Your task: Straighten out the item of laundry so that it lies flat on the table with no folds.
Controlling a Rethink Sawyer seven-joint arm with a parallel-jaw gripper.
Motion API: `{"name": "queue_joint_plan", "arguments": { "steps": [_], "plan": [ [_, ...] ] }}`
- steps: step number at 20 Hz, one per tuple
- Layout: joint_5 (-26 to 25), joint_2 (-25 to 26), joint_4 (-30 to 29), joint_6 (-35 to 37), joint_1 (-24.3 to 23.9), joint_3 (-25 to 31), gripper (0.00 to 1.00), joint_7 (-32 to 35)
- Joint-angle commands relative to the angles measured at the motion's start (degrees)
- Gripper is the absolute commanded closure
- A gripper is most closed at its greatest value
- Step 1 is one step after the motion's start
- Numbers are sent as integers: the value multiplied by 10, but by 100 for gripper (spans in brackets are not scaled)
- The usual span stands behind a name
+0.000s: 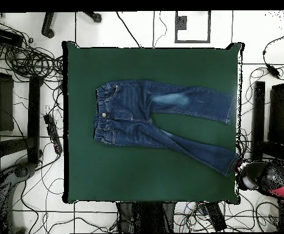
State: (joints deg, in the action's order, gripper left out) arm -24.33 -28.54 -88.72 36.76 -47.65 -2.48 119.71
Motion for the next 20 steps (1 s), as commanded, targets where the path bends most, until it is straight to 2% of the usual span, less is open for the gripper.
{"name": "queue_joint_plan", "arguments": {
  "steps": [1, 20],
  "plan": [
    [41, 26, -48, -27, 21, 54, 0, 50],
    [54, 41, -24, -13, 47, 39, 0, 68]
  ]
}}
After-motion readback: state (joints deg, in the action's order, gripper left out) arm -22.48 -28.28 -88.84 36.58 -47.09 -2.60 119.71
